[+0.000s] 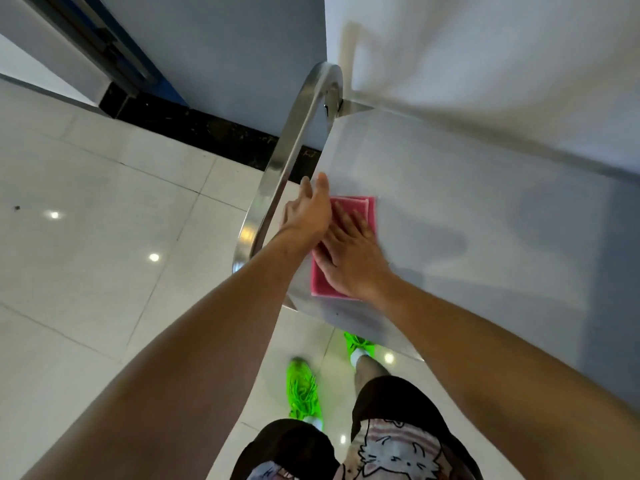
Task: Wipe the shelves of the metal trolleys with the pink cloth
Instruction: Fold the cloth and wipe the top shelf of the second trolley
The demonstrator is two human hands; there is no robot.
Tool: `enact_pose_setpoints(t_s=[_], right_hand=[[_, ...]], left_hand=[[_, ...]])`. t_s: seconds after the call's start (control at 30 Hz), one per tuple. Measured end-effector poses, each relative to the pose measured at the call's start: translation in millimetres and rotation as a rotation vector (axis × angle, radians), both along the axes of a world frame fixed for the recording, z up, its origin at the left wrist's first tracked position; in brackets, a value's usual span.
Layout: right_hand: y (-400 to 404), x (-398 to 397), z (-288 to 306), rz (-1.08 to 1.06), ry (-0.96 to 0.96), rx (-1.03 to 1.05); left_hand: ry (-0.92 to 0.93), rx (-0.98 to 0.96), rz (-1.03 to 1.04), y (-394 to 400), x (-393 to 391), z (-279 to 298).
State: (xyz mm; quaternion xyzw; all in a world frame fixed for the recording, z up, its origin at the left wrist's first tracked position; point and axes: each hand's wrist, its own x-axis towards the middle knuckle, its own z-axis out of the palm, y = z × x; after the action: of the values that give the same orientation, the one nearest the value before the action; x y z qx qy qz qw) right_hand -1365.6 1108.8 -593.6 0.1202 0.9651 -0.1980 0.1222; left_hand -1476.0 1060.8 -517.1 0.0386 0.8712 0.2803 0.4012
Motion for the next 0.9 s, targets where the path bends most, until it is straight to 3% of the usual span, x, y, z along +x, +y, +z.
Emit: enact_pose_setpoints(t_s=[0.13,0.27,0.37,0.47,0.73,0.9], right_hand=[[-73,26,10,-0.06,0.027,-0.084],[-118,51,9,-0.045,0.105,-0.037],[-108,70,8,-0.147,0.157,-0.011],[-89,95,4,-0.177,0.118,0.036],[-49,209,-1,-0.339,0.016,0.121],[-21,314,5,-0.59,0.009,0.218]], left_hand=[[-0.003,-0.027,-0.064,-1,1,-1],[0.071,-0.05,-0.15,-2,6,-10],[0.307,-0.07,-0.37,-8,24,-18],[0.423,-0.008,-0.474,-10,43,-23],[0.493,0.129,-0.655,8,120,-15],[0.457,0.167,-0.787,30,175,-17]])
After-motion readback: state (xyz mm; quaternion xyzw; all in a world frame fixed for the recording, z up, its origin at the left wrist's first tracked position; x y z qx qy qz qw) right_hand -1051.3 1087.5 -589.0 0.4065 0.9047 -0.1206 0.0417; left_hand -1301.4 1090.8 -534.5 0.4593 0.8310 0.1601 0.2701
